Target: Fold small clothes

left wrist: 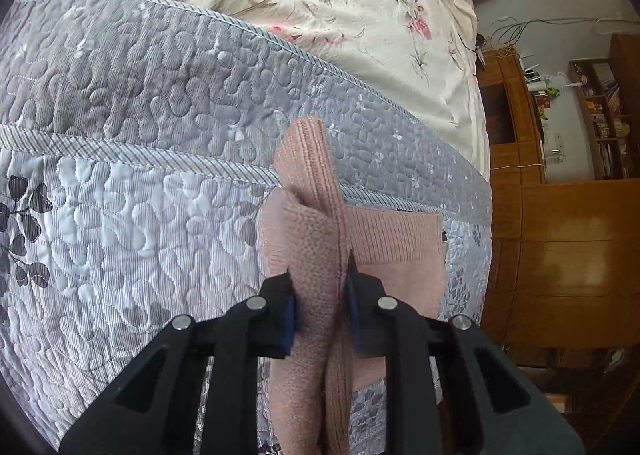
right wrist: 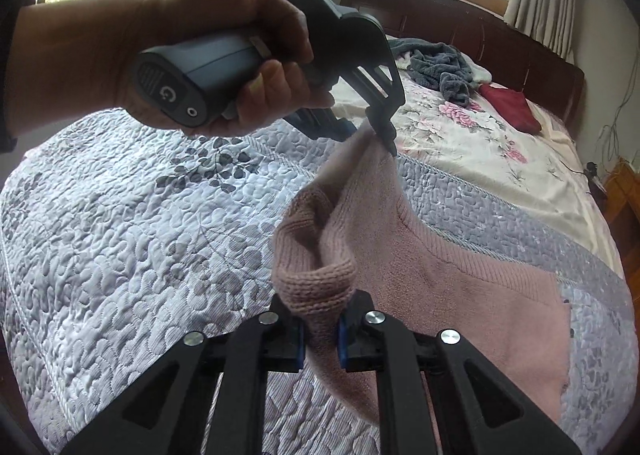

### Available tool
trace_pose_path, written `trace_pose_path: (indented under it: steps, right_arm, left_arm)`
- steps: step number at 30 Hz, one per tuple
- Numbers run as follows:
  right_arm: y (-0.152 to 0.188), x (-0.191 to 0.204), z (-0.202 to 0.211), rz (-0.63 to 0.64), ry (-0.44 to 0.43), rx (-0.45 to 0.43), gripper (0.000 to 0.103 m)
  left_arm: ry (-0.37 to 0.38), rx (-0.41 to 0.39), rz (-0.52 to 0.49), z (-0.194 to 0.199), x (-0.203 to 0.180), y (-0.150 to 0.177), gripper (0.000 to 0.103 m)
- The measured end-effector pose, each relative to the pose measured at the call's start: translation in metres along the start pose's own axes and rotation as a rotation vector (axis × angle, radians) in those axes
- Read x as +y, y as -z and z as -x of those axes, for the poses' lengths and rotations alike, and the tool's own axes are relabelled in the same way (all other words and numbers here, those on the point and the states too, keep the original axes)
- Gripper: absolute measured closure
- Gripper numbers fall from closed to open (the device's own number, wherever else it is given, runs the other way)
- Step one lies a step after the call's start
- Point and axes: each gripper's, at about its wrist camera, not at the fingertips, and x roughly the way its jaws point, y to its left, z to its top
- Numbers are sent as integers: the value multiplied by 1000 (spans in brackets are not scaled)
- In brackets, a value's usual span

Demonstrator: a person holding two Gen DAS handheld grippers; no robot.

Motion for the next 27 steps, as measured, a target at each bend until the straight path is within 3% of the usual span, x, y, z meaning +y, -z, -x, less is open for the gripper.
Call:
trace_pose_path:
  steps: [16,27]
  right_arm:
    - [-1,-69,47,-192,-34,-75,92]
    - [19,-123,72,-317,-46,-102,92]
  left_arm:
    - [-109,-41,-72,-5,-98,12,85]
    - [-174,-37,-142,-31,-170,26,85]
